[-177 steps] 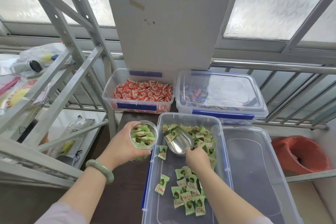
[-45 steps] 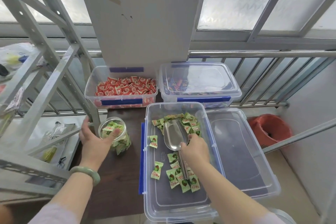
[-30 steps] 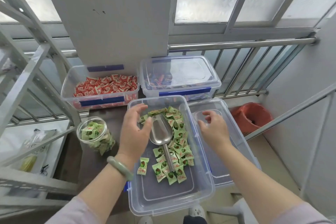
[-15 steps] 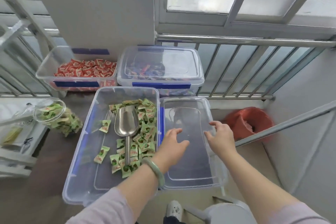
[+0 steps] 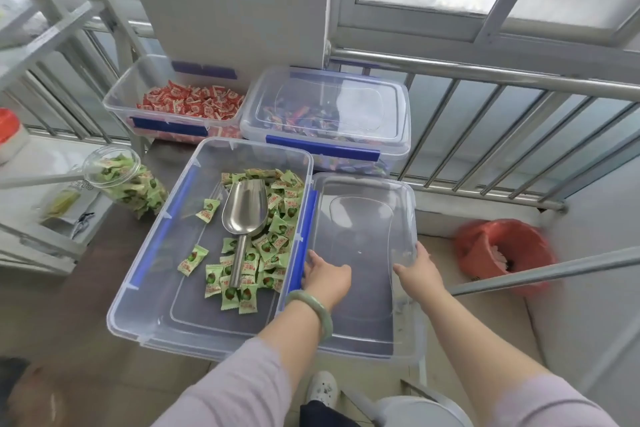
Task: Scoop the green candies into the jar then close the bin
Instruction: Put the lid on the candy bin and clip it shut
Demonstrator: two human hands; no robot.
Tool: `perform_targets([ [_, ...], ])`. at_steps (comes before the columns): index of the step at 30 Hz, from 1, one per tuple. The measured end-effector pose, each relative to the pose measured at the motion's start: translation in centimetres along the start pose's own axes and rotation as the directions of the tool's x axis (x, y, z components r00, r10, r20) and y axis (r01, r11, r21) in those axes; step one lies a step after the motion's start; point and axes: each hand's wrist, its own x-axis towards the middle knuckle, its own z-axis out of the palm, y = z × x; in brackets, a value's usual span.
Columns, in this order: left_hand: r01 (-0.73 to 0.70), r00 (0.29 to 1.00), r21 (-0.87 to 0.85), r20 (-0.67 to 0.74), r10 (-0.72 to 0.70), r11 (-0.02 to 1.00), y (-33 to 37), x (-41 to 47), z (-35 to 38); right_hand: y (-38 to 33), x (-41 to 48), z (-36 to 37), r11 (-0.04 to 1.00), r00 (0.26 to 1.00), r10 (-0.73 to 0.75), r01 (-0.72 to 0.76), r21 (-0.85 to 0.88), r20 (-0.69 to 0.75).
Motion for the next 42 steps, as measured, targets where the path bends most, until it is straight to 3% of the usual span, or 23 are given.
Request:
perform_targets([
  [6, 0.094, 0.992, 0.107, -0.089, -0.085, 0.99, 0.3, 0.4, 0.0, 0.7, 0.6, -1.0, 0.996, 0.998, 0.064, -0.063, 0.056, -0.007],
  [12, 0.123, 0.991, 0.094, -0.058, -0.118, 0.988, 0.1, -0.1, -0.1, 1.9, -0.2, -2.2, 0.99, 0.986, 0.1, -0.086, 0.11, -0.134],
  [16, 0.04, 0.997, 0.179, -0.07, -0.028, 0.983, 0.5, -1.6, -0.4, 2.7, -1.2, -3.9, 0.979, 0.963, 0.133, -0.091, 0.182, -0.234],
  [19, -0.124, 0.988, 0.223, -0.059, 0.141, 0.967, 0.6, -3.3, -1.6, 2.5, -2.4, -4.8, 0.978, 0.938, 0.122, -0.058, 0.2, -0.325],
  [24, -0.356, 0.907, 0.291, -0.119, 0.403, 0.888, -0.2, -5.4, -7.2, -1.1, -5.1, -4.2, 0.976, 0.921, 0.061, 0.026, 0.217, -0.385],
  [33, -0.363, 0.836, 0.375, -0.273, 0.476, 0.853, -4.9, -2.8, -22.2, -11.7, -10.5, 4.0, 0.969, 0.937, -0.144, 0.199, 0.146, -0.318],
  [42, -0.333, 0.846, 0.444, -0.249, 0.471, 0.832, -8.7, 1.5, -30.0, -16.9, -13.3, 11.4, 0.982, 0.941, -0.134, 0.168, 0.083, -0.311],
])
